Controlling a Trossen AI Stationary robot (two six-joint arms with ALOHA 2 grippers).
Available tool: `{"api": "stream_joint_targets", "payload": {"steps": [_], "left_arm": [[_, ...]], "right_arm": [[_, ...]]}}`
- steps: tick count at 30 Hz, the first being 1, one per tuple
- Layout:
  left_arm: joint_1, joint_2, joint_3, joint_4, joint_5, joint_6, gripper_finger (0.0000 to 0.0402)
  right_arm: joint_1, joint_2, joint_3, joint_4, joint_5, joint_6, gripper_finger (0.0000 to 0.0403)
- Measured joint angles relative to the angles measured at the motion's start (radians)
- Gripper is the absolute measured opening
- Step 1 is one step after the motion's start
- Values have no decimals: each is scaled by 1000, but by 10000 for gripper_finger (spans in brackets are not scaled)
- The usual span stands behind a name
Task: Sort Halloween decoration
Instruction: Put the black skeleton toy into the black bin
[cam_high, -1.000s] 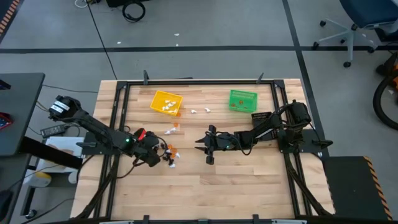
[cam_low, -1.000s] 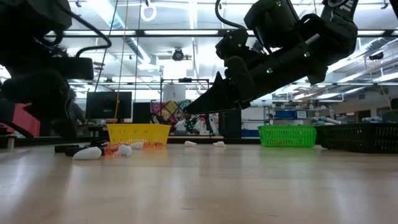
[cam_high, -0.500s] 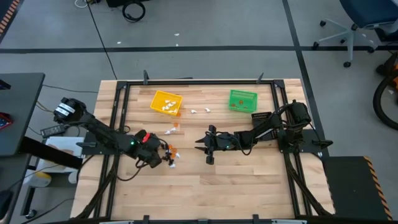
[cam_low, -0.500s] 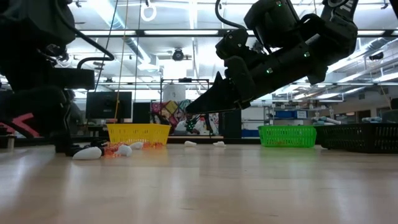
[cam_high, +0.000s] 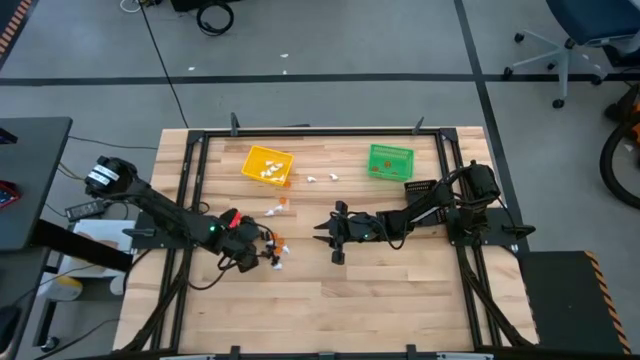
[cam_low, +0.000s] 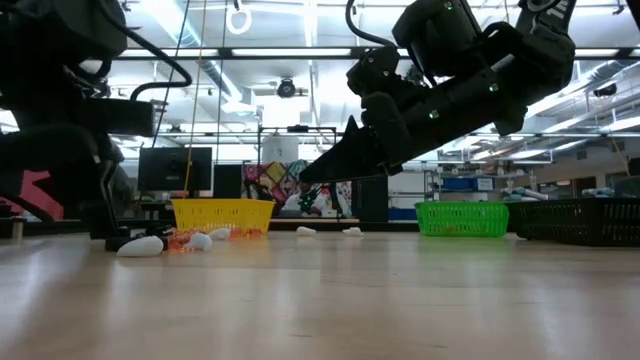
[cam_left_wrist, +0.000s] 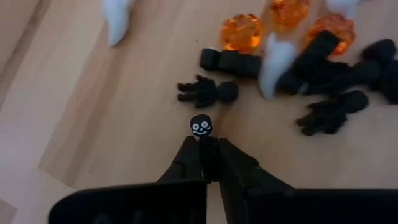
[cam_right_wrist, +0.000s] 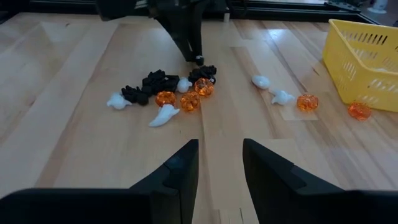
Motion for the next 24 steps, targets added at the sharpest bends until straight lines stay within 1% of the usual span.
{"api": "stream_joint_targets", "payload": {"steps": [7, 13, 15, 17, 22, 24], "left_arm": [[0, -8, 4, 25, -28, 35, 10], [0, -8, 5, 130, -178, 135, 10], [2, -8, 5, 194, -207, 195, 10], [10, -8, 5, 279, -211, 272, 11], [56, 18, 6, 490, -193, 444, 11], [80, 41, 6, 579, -171, 503, 11]], "right_arm": [[1, 0, 0, 10, -20, -33, 130], [2, 0, 0, 19, -19, -77, 130], [2, 0, 0, 19, 1, -79, 130], [2, 0, 0, 32, 7, -89, 130], [2, 0, 0, 86, -18, -104, 130], [2, 0, 0, 102, -22, -102, 130]]}}
